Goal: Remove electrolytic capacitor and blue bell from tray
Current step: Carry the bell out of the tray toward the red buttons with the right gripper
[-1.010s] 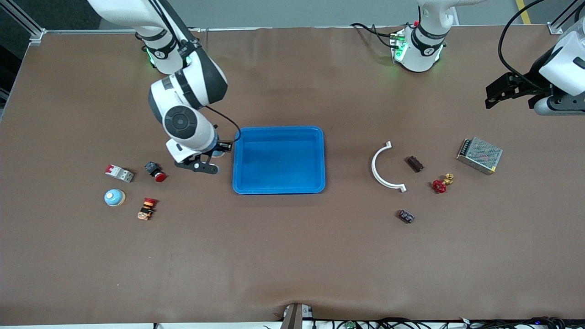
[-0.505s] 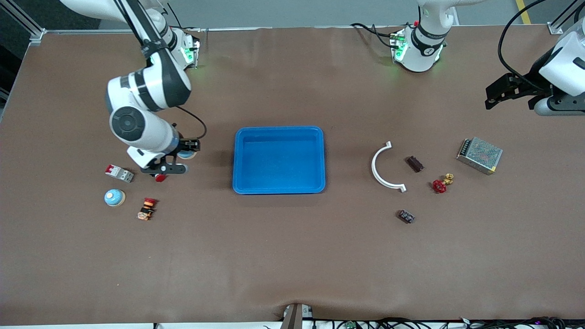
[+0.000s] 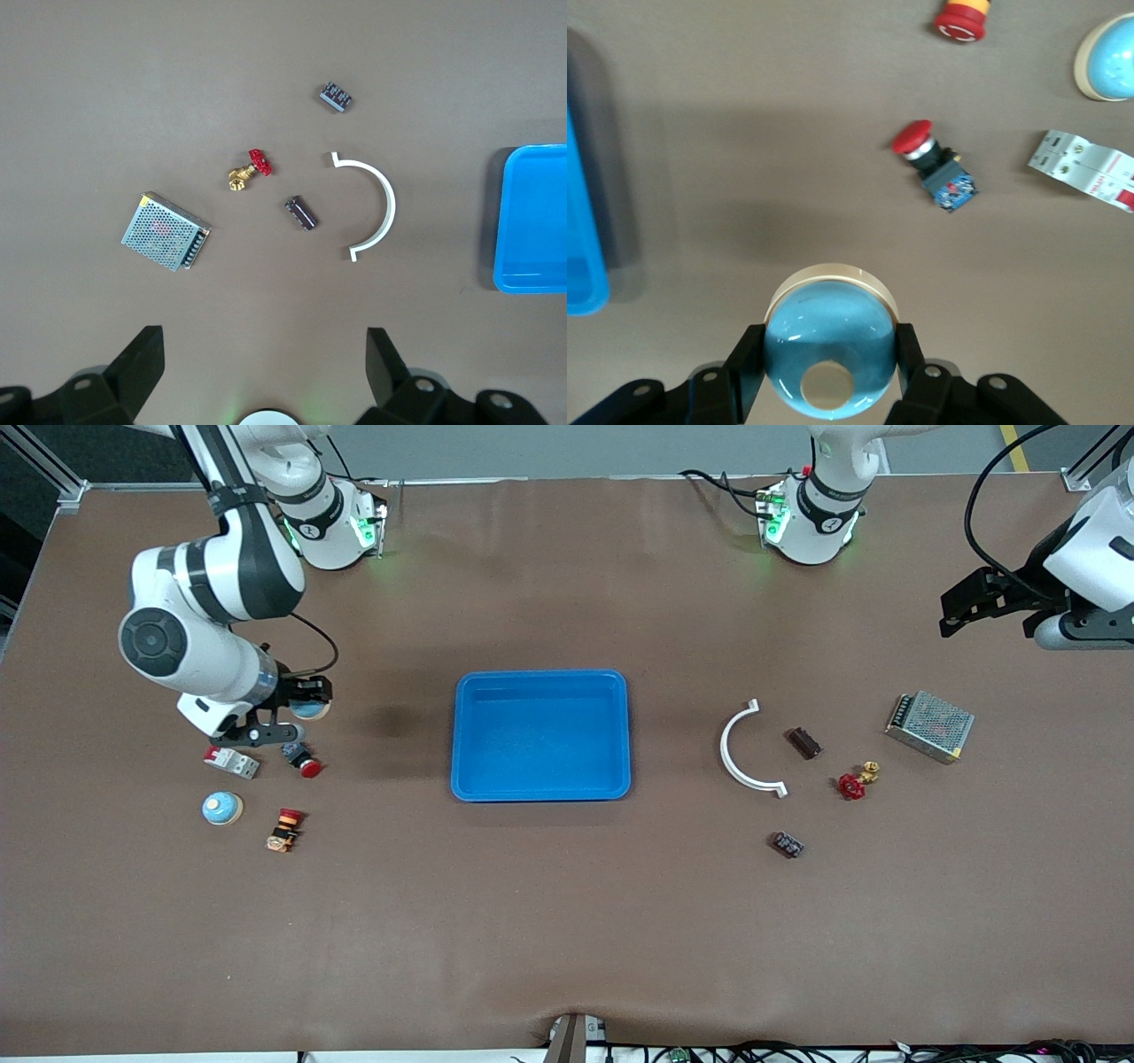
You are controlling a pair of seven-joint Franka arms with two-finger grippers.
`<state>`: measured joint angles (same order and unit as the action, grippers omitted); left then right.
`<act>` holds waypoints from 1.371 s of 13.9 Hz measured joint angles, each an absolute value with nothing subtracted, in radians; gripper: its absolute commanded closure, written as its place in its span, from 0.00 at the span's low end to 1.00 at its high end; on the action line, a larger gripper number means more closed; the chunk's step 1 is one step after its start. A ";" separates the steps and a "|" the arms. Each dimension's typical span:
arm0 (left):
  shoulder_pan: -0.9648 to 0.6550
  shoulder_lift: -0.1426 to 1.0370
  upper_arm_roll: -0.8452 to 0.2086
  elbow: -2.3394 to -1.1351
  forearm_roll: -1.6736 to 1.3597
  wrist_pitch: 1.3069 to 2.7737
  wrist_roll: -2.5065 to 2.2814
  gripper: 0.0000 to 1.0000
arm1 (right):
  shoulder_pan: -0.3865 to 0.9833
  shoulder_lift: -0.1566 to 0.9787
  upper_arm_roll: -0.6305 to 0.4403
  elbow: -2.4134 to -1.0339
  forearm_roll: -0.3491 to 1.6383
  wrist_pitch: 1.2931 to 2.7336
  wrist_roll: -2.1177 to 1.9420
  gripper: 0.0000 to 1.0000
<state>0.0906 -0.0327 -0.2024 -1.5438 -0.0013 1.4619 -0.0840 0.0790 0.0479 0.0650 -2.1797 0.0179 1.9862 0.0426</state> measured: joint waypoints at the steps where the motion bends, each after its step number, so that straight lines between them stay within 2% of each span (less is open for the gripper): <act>1: 0.090 -0.033 -0.203 -1.544 -0.001 1.462 -0.084 0.00 | 0.056 0.038 0.065 -2.204 0.018 2.009 0.009 1.00; 9: 0.090 -0.033 -0.203 -1.545 -0.001 1.466 -0.084 0.00 | -0.146 0.023 0.065 -2.374 -0.001 2.250 -0.278 1.00; 19: 0.090 -0.033 -0.203 -1.545 -0.001 1.466 -0.084 0.00 | -0.255 0.067 0.066 -2.462 -0.019 2.461 -0.435 1.00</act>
